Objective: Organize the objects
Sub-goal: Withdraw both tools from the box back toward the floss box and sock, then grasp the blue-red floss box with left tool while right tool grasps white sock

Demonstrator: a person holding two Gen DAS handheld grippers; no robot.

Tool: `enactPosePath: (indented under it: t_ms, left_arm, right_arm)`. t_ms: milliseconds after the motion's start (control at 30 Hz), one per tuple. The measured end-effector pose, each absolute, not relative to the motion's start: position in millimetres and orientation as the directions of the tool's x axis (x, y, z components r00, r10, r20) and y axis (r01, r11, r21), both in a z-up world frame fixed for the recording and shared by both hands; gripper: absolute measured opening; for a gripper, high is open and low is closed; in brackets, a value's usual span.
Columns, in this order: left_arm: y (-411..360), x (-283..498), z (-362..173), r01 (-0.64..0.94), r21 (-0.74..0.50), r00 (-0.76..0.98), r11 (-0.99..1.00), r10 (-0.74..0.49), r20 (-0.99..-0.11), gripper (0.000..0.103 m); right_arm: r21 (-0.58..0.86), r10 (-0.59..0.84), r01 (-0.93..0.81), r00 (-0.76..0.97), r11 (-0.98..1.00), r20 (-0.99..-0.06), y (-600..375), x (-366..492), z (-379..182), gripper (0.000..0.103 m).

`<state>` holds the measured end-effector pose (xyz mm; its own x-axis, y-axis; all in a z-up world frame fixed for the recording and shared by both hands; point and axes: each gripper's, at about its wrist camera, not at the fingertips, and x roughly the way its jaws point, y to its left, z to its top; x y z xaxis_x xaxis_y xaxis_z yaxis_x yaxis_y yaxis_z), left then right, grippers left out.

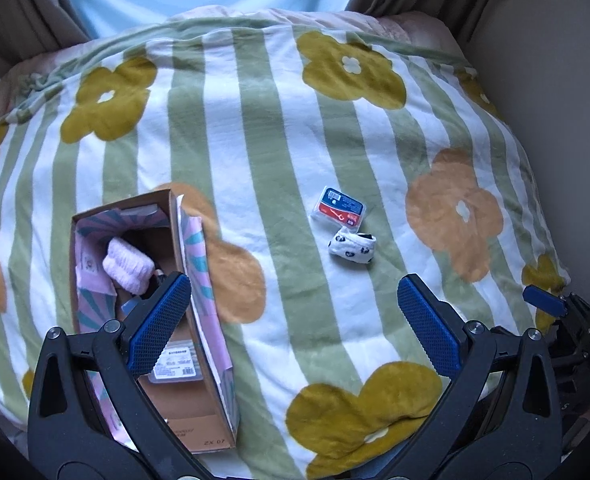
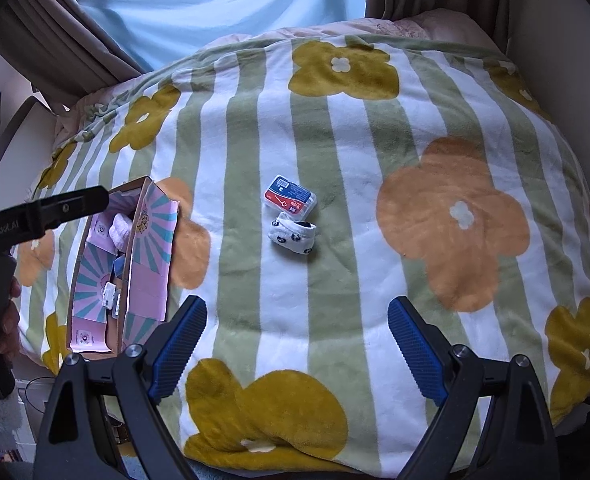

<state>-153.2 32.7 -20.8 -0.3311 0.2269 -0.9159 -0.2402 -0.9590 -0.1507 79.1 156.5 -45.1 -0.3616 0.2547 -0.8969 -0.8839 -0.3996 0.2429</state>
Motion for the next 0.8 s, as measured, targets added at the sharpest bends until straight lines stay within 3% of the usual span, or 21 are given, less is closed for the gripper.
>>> enactPosePath:
  t_ms: [300, 800]
  left_arm:
    - [79, -211, -77, -0.351, -0.153, -0.243, -0.924, 0.247, -0.938, 0.103]
    - [161, -280, -198, -0.549, -0.139, -0.098, -0.825, 0.229, -0.969, 0.102]
  right_arm:
    - [0.289, 0.25, -0.907, -0.369, -0.307, -0.895, 175, 68, -96, 0.09]
    - [0.297, 0.361, -0.926, -0.365, -0.232, -0.858, 213, 24, -188, 0.09]
